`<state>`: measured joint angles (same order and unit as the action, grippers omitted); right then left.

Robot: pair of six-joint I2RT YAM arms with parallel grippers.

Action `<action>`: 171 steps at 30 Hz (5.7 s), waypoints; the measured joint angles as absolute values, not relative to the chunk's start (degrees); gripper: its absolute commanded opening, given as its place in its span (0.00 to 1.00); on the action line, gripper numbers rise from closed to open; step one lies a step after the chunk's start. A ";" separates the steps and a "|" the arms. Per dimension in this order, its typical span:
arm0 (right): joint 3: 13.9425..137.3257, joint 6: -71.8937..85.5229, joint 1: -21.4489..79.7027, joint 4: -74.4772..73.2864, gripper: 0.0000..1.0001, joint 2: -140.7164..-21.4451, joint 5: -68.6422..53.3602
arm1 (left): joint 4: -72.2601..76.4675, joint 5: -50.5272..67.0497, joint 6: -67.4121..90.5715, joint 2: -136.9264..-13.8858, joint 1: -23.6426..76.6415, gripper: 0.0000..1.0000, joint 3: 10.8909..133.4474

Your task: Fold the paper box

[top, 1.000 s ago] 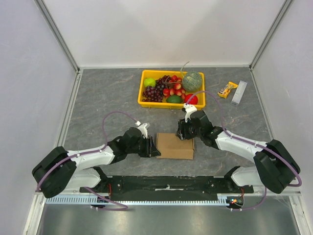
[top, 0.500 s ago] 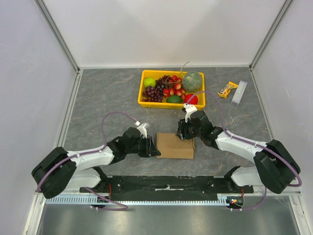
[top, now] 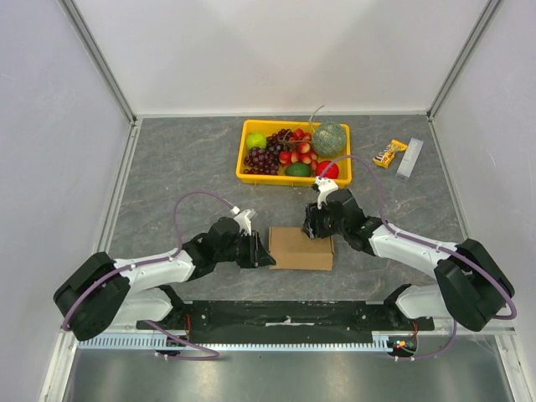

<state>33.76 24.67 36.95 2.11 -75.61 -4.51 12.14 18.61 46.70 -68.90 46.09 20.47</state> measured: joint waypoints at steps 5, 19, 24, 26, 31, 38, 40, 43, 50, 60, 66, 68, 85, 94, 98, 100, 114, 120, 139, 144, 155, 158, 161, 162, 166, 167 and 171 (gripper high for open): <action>33.76 24.69 36.95 2.11 0.55 -75.61 -4.49 | 12.43 18.65 46.72 -68.88 46.09 0.22 20.36; 33.76 24.71 36.95 2.13 0.55 -75.61 -4.49 | 12.60 19.51 46.94 -68.62 45.76 0.02 20.21; 33.76 24.86 36.95 2.13 0.55 -75.61 -4.49 | 12.71 19.59 47.00 -68.58 45.71 0.24 20.12; 33.76 24.88 36.95 2.11 0.55 -75.61 -4.49 | 12.97 19.59 47.00 -68.58 45.71 0.31 19.94; 33.71 24.91 36.95 2.13 0.55 -75.61 -4.60 | 12.97 19.22 47.03 -68.36 45.67 0.50 19.53; 33.54 25.41 36.99 2.04 0.55 -75.61 -5.67 | 12.91 17.96 47.13 -67.99 45.43 0.56 19.51; 33.54 25.54 36.99 1.91 0.55 -75.61 -5.85 | 12.80 17.69 47.13 -67.99 45.43 0.57 19.51; 33.50 25.56 36.99 1.78 0.55 -75.61 -6.24 | 12.47 17.26 47.13 -67.96 45.43 0.57 19.51; 33.43 25.56 37.01 1.50 0.55 -75.61 -6.68 | 12.29 16.53 47.11 -67.29 45.43 0.66 19.51; 33.43 25.56 37.01 1.41 0.55 -75.61 -6.68 | 3.55 10.41 46.78 -61.47 45.43 0.72 21.85; 33.43 25.56 37.01 1.45 0.55 -75.77 -6.70 | -0.19 6.20 45.74 -58.87 45.34 0.72 22.72; 33.43 25.56 37.01 1.48 0.55 -75.81 -6.68 | -0.30 6.09 45.39 -59.66 45.34 0.72 22.70; 33.47 25.82 37.01 1.41 0.55 -75.81 -6.70 | 8.16 12.86 43.97 -66.92 45.34 0.70 22.22; 33.69 26.89 37.21 -3.66 0.66 -72.53 -4.29 | 8.93 14.04 43.77 -67.11 45.36 0.70 22.00; 33.58 28.84 37.39 -9.41 0.68 -64.27 -0.82 | 8.54 13.58 43.42 -67.11 45.39 0.70 22.00; 32.73 30.48 37.39 -11.20 0.70 -58.39 0.80 | 7.66 12.95 43.16 -67.16 45.39 0.71 22.17; 18.61 45.50 37.39 -24.95 0.73 -29.10 1.85 | 3.01 9.32 40.45 -73.52 45.39 0.74 30.52; 10.46 50.94 37.39 -22.94 0.76 -22.61 -4.10 | 2.35 9.34 38.79 -77.01 45.39 0.74 33.23; 4.95 63.79 37.39 -14.31 0.67 -23.81 -14.02 | 4.25 11.18 37.82 -81.78 45.39 0.73 34.50; 4.95 66.63 37.39 -14.33 0.63 -23.18 -14.87 | 4.54 11.05 37.82 -81.76 45.32 0.73 34.48; 5.02 69.52 37.39 -14.63 0.56 -24.80 -15.38 | 5.56 11.09 37.85 -81.82 45.34 0.71 33.98; 5.06 70.13 37.39 -14.79 0.53 -24.82 -15.66 | 6.22 11.09 37.87 -81.93 45.34 0.71 33.71; 5.08 71.02 37.39 -14.87 0.51 -24.82 -15.94 | 6.90 11.09 37.87 -82.15 45.34 0.71 33.56; 5.08 71.24 37.39 -14.92 0.50 -24.82 -16.10 | 7.22 11.07 37.87 -82.26 45.34 0.70 33.50; 5.17 72.18 37.39 -15.18 0.44 -24.82 -16.51 | 8.36 10.98 37.87 -82.67 45.34 0.70 33.36; 5.17 72.38 37.39 -15.22 0.43 -24.82 -16.62 | 8.56 10.90 37.87 -82.76 45.34 0.70 33.36; 5.17 73.19 37.39 -15.29 0.38 -24.82 -16.99 | 9.19 10.55 37.87 -82.89 45.34 0.70 33.32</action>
